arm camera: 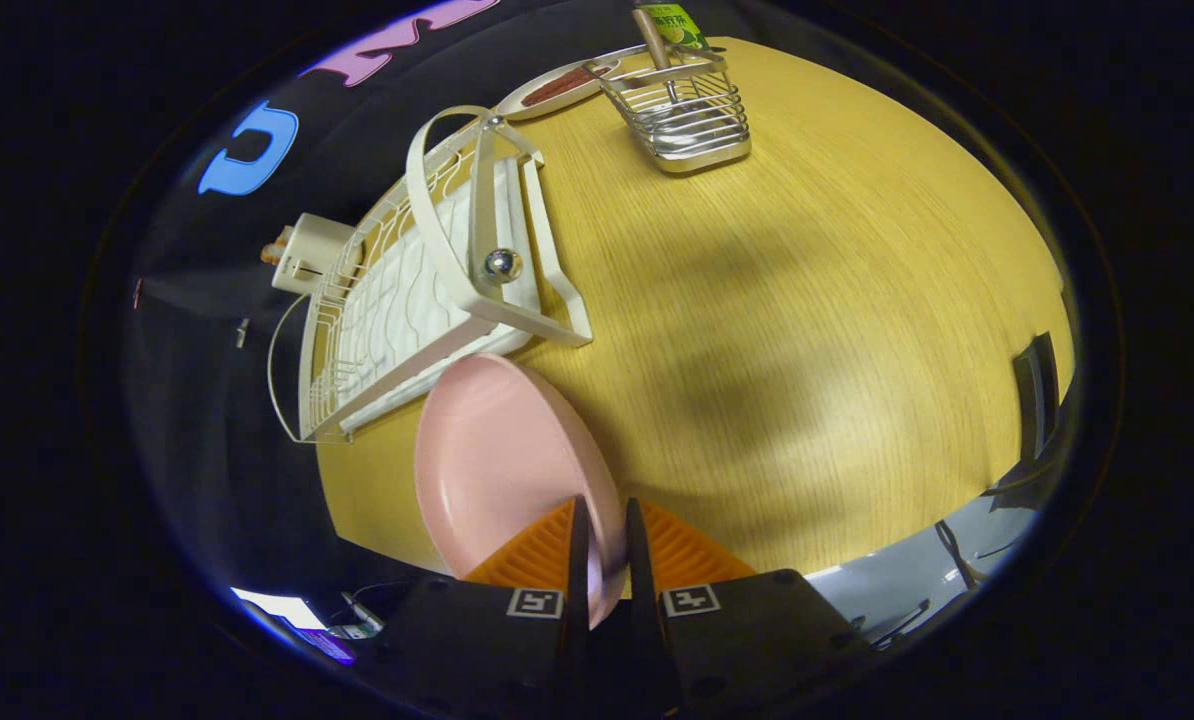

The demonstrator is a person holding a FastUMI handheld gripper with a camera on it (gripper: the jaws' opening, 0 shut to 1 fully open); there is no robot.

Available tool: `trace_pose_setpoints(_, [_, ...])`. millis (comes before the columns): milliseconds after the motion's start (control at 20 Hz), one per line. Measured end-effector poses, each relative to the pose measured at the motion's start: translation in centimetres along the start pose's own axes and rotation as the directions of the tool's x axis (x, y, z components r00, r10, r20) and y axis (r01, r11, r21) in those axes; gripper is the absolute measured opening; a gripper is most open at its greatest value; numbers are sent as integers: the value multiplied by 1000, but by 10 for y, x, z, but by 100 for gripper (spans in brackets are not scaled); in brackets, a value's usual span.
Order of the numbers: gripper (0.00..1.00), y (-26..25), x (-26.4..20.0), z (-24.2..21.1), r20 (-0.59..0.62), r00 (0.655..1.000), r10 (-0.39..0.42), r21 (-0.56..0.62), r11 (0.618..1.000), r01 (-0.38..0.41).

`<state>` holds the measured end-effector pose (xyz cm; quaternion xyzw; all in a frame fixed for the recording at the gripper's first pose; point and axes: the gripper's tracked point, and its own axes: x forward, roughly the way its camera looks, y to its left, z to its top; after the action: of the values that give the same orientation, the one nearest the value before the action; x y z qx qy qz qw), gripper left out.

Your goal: Take the plate from the dish rack, then take the spoon from the basket and place it into the plate.

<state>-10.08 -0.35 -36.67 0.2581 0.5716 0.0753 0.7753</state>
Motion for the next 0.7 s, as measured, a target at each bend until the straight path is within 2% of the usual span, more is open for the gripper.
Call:
trace_pose_setpoints(50, [30,-1,0,1,8,1000,-1,6,1000,1])
trace_pose_setpoints(100, [46,-2,-2,3,19,1000,-4,21,1000,4])
trace_pose_setpoints(250, [100,-14,-22,20,100,994,-52,53,997,47])
trace_pose_setpoints(350, [99,-24,-47,43,196,976,-97,65,994,86])
trace_pose_setpoints(450, [99,-28,-77,77,331,934,-133,66,991,118])
trace_pose_setpoints(550, [99,-30,-109,113,475,863,-172,56,985,165])
trace_pose_setpoints(700, [98,-29,-137,157,628,749,-210,73,975,212])
